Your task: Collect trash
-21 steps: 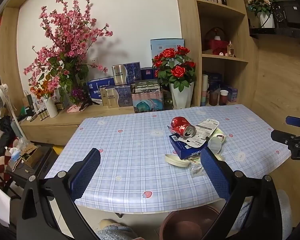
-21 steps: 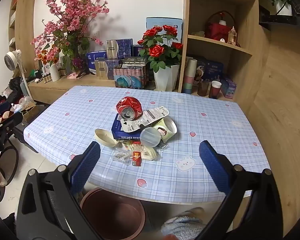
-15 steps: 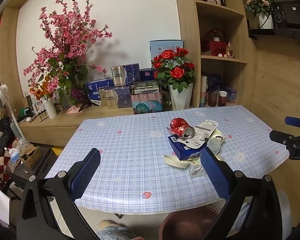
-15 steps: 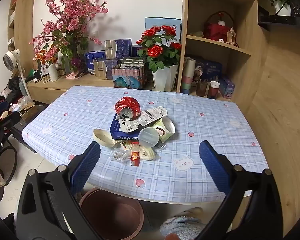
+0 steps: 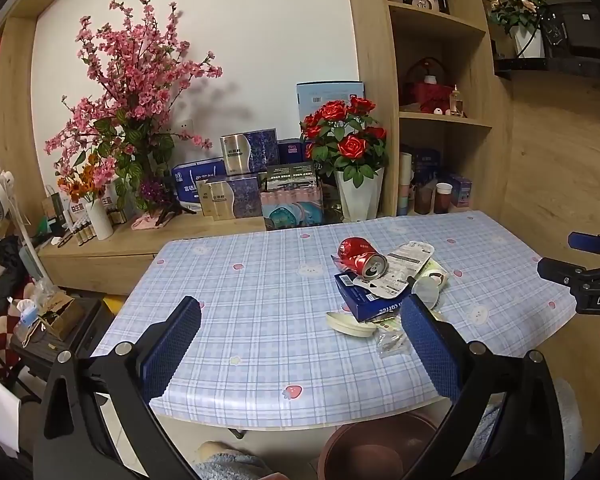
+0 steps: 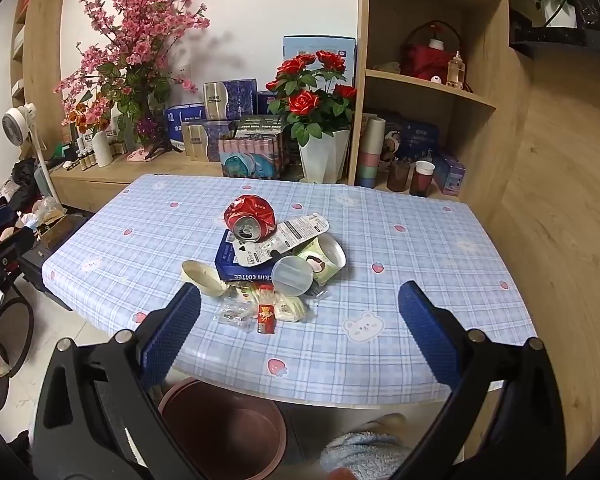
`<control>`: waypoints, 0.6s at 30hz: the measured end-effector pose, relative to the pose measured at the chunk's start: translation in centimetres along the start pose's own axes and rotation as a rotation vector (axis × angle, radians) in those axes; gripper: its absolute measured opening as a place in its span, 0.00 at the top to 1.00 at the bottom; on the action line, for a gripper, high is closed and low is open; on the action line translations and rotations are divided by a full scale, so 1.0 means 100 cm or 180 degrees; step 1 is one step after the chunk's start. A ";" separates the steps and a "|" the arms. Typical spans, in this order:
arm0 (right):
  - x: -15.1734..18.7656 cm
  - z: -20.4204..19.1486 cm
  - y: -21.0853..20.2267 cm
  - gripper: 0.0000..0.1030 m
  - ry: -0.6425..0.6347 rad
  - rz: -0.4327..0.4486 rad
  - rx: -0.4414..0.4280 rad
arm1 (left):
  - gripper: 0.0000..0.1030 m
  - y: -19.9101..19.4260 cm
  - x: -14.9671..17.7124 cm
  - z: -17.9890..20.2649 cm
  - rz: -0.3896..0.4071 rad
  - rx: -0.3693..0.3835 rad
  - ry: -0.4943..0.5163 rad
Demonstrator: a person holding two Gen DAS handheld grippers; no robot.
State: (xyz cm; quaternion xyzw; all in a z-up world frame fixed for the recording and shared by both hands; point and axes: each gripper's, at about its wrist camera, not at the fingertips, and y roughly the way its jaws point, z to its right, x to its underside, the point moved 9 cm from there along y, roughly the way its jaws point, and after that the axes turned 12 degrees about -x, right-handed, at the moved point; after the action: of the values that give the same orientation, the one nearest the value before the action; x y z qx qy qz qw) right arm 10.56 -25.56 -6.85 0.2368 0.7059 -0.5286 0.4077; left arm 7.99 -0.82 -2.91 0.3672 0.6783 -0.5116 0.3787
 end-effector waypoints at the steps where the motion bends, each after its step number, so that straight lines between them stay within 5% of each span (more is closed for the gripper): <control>1: 0.000 0.000 0.000 0.05 -0.0001 -0.0002 0.0001 | 0.05 0.000 0.000 0.000 0.0001 0.0003 0.0000; 18: -0.001 -0.002 -0.003 0.05 -0.0016 0.0002 0.0018 | 0.05 -0.002 -0.001 0.000 0.0034 0.0014 -0.0021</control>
State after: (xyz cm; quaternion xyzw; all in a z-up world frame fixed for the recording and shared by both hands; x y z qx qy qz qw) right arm 10.33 -25.51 -6.63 0.2368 0.7033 -0.5310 0.4090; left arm 7.83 -0.87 -2.73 0.3699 0.6739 -0.5123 0.3828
